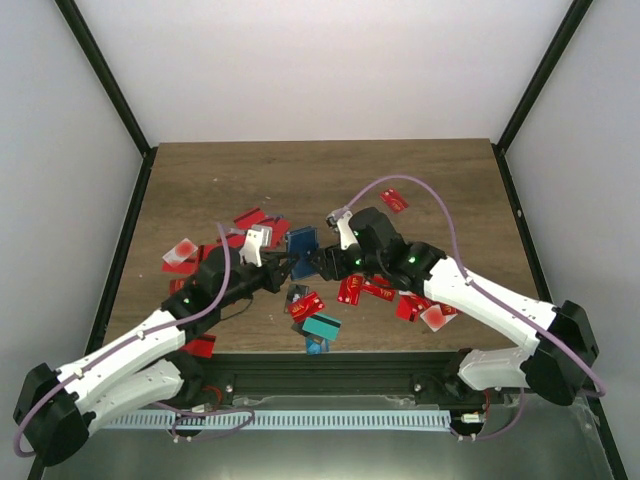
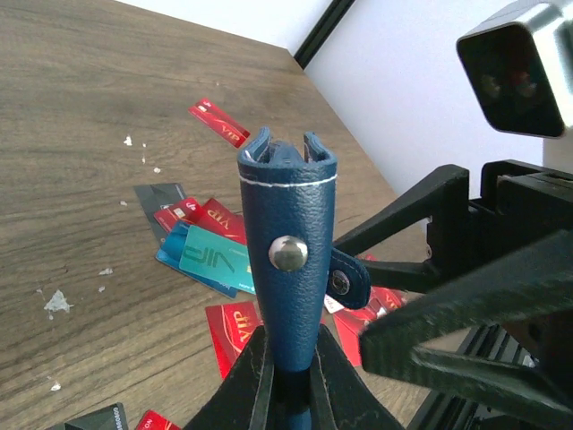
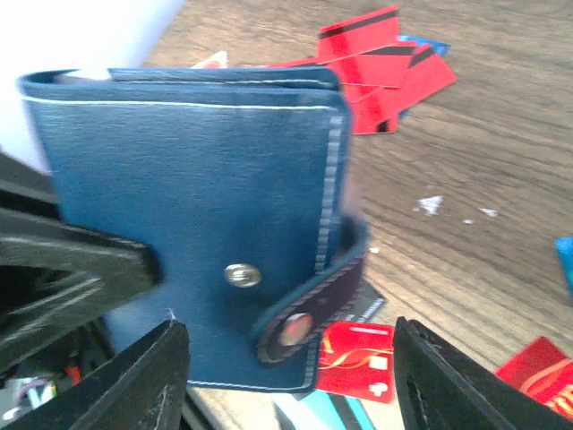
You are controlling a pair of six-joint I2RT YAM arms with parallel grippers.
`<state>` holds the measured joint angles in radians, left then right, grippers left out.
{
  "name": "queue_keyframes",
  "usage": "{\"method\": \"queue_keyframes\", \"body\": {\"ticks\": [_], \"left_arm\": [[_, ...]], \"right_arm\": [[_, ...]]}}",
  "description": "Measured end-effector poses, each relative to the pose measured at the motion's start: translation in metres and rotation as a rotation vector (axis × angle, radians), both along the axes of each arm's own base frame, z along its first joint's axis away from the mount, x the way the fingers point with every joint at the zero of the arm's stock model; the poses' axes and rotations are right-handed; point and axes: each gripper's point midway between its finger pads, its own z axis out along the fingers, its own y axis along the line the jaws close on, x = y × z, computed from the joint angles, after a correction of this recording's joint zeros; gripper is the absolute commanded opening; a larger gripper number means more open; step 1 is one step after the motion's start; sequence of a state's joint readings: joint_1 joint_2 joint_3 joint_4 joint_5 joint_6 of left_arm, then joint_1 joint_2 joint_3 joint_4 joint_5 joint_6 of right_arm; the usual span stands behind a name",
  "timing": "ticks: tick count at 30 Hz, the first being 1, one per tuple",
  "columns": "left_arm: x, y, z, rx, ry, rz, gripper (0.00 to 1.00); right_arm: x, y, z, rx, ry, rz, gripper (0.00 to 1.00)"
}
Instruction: Put the credit cards into the card holder
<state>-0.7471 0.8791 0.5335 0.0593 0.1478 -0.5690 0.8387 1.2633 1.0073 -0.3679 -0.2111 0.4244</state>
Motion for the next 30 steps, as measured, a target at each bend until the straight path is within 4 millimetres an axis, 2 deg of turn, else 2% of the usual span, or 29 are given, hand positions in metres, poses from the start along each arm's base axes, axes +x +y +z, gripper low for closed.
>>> {"method": "queue_keyframes", "body": {"ticks": [8,14,20,25,30], "left_arm": [[0.000,-0.001,-0.003,0.006,0.008,-0.003,0.04],[0.003,-0.004,-0.009,0.019,0.021,-0.004,0.04],[0.005,-0.006,-0.015,0.029,0.031,-0.004,0.04],[0.008,-0.010,-0.023,0.041,0.048,-0.008,0.08],[0.012,-0.017,-0.048,0.081,0.106,-0.023,0.16]], "right_arm": [[0.017,-0.017,-0.016,-0.103,-0.013,-0.117,0.35],[0.020,-0.018,-0.016,-0.108,-0.023,-0.132,0.21],[0.020,-0.017,-0.015,-0.101,-0.029,-0.124,0.01],[0.019,-0.017,-0.024,-0.108,-0.006,-0.129,0.01],[0.013,-0.020,-0.050,-0.123,0.065,-0.127,0.01]]}}
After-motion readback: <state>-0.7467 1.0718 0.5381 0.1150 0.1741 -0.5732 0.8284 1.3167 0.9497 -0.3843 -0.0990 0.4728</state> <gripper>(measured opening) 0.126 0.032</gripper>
